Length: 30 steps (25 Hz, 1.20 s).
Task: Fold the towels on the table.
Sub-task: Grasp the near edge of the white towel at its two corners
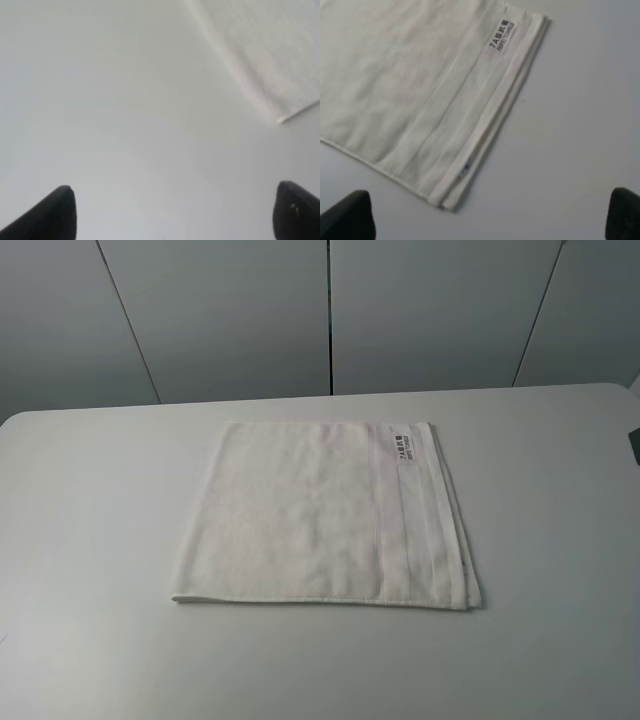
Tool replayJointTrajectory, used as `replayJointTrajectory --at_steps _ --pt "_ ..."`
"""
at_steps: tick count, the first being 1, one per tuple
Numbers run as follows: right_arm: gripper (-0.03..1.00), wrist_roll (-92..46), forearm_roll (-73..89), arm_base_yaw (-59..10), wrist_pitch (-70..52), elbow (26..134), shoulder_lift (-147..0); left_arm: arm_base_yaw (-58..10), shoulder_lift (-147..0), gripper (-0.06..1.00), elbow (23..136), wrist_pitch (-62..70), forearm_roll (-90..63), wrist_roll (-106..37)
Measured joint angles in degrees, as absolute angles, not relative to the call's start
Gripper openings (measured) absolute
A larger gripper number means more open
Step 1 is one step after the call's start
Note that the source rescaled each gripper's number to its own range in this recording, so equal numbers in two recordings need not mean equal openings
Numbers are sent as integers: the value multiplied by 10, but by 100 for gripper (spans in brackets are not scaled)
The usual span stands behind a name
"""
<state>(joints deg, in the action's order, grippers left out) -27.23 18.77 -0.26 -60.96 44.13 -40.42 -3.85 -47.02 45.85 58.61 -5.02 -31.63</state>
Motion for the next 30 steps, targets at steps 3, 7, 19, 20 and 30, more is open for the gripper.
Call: replayJointTrajectory --at_steps 3,7,19,20,30 --pt "100 -327 193 -3 -590 445 -476 -67 -554 100 460 559 -55 -377" --pt "100 -379 202 -14 -581 445 -566 -147 -662 100 462 516 -37 -423" --pt "100 -491 190 -124 -537 445 -729 -336 -940 100 464 433 74 -434" --pt "100 -497 188 -126 -531 445 -735 -341 -954 100 464 428 78 -434" --pt "100 -529 188 -131 -512 445 -752 -351 -1035 100 466 380 81 -437"
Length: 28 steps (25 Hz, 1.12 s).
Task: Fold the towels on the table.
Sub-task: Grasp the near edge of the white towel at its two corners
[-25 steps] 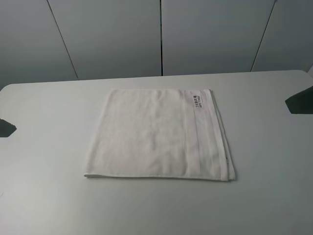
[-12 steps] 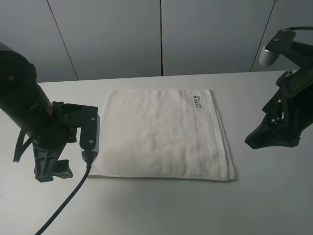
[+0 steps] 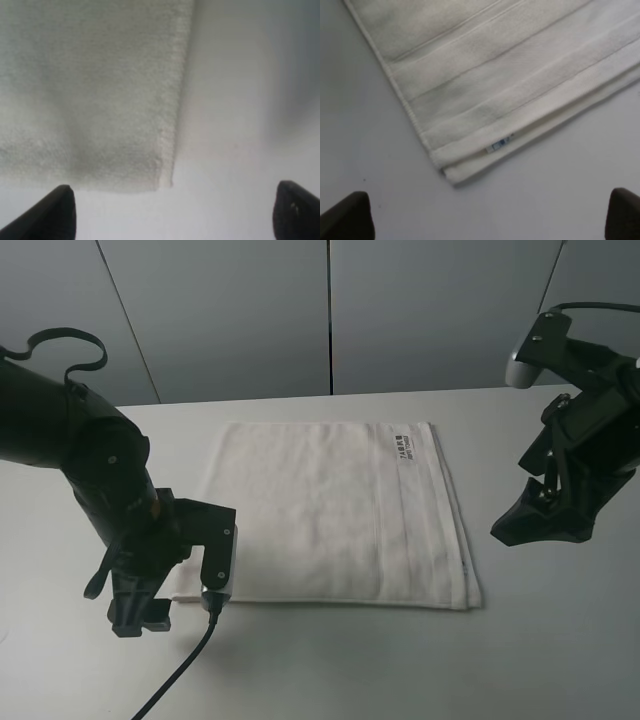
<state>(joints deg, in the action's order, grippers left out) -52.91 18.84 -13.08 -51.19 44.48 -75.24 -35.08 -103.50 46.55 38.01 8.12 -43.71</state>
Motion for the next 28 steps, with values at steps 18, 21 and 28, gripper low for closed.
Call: replayJointTrajectory --at_steps 18,21,28 --pt "100 -574 173 -168 -524 445 -803 -351 -1091 100 471 334 78 -450" --pt "100 -577 130 -223 -524 445 -825 -351 -1091 100 471 334 78 -450" --pt "100 -577 104 -315 -520 445 -896 -351 -1092 100 471 334 79 -450"
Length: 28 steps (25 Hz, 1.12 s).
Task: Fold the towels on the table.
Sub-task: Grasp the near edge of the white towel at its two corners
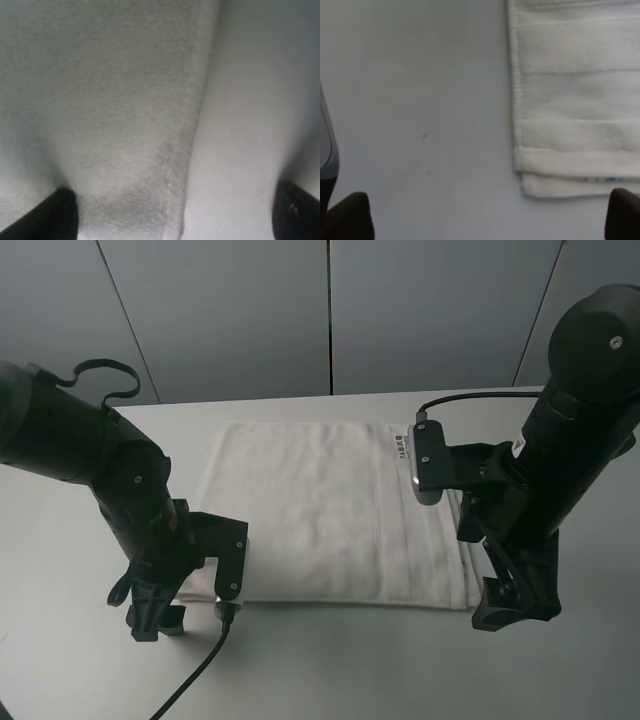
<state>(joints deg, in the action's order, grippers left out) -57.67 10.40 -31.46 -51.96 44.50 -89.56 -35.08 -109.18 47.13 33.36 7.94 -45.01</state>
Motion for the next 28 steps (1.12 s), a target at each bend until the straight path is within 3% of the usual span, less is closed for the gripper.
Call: replayJointTrajectory --at_steps 28 --pt "100 -547 -7 -332 -326 389 -1038 -351 -1092 100 471 331 79 -449"
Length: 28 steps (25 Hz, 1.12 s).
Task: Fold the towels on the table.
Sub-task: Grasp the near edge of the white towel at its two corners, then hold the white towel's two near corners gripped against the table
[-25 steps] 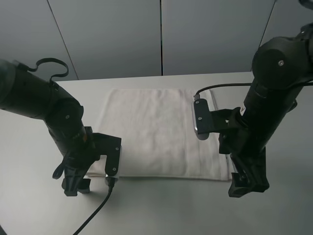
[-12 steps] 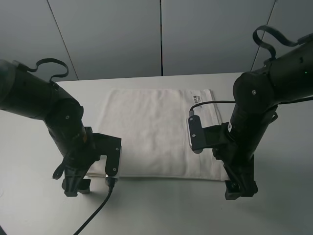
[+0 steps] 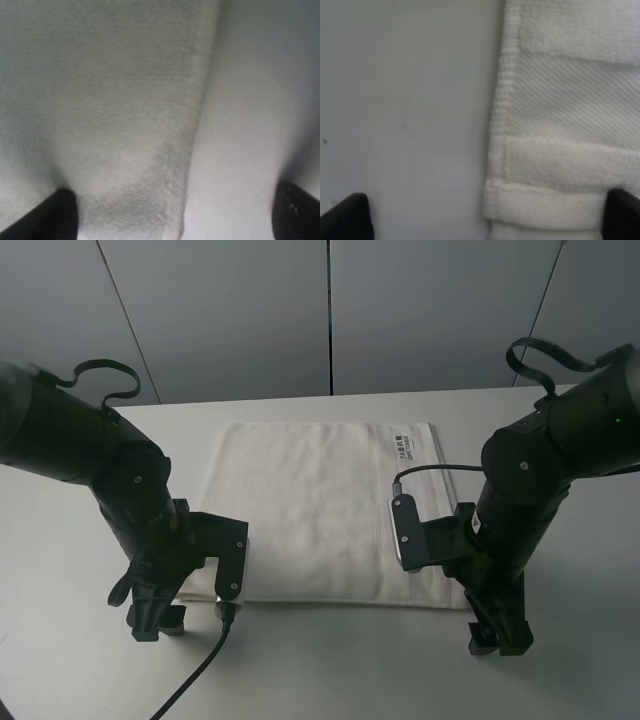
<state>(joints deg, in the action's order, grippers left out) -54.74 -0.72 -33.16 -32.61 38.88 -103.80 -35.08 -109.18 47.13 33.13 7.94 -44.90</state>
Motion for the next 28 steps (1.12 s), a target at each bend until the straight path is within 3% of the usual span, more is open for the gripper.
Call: replayJointTrajectory --at_steps 5,8,10,13,15,28 --pt "100 -540 -8 -332 -320 389 -1039 -351 -1093 100 471 331 79 -446" --pt "87 -533 -10 -332 -307 389 -1040 -351 -1093 100 471 330 79 -442" --pt "67 -529 -16 -332 -291 389 -1042 -351 -1093 100 471 330 81 -441" --pt "22 -521 -20 -332 -272 389 -1043 -351 -1093 100 471 330 81 -441" --pt "0 -515 -20 -332 -269 389 -1043 -351 -1093 100 471 330 81 -440" --pt "0 -491 -18 -332 -269 389 -1043 -351 -1093 100 471 327 82 -439"
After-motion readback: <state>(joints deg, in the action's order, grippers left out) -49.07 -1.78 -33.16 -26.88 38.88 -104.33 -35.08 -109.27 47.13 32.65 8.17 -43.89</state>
